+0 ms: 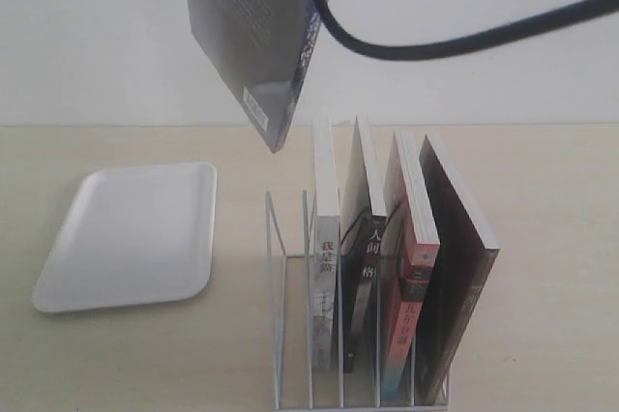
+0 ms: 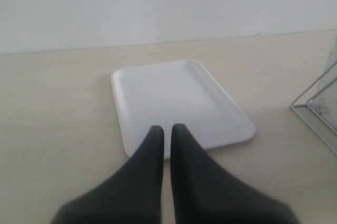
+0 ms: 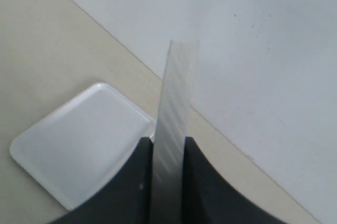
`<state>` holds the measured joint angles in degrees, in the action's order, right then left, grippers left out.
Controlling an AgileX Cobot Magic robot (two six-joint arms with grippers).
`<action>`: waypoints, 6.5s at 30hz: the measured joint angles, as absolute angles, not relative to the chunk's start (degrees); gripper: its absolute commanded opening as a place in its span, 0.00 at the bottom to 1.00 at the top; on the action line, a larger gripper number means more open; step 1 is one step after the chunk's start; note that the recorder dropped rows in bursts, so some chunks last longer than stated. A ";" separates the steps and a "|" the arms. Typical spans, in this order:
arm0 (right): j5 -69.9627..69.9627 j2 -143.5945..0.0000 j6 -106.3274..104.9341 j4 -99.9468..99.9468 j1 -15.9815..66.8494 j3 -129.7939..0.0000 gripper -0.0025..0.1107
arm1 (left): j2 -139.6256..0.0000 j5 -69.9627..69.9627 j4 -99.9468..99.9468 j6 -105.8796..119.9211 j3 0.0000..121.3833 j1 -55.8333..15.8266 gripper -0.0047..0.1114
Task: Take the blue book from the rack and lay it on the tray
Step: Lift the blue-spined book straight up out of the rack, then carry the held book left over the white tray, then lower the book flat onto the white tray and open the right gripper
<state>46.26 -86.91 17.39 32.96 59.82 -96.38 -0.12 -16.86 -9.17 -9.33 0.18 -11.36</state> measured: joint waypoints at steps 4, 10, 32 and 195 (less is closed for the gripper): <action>46.28 -86.80 17.24 35.86 61.92 -96.38 0.02 | -0.12 -16.86 -9.17 -9.33 0.18 -11.36 0.08; 44.47 -86.80 17.24 38.60 65.45 -96.38 0.02 | -0.12 -16.86 -9.17 -9.33 0.18 -11.36 0.08; 35.19 -97.80 16.55 47.59 69.11 -96.38 0.02 | -0.12 -16.86 -9.17 -9.33 0.18 -11.36 0.08; 38.85 -101.31 38.96 69.16 68.61 -93.34 0.02 | -0.12 -16.86 -9.17 -9.33 0.18 -11.36 0.08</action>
<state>38.85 -101.31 38.96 69.16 68.61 -93.34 -0.12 -16.86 -9.17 -9.33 0.18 -11.36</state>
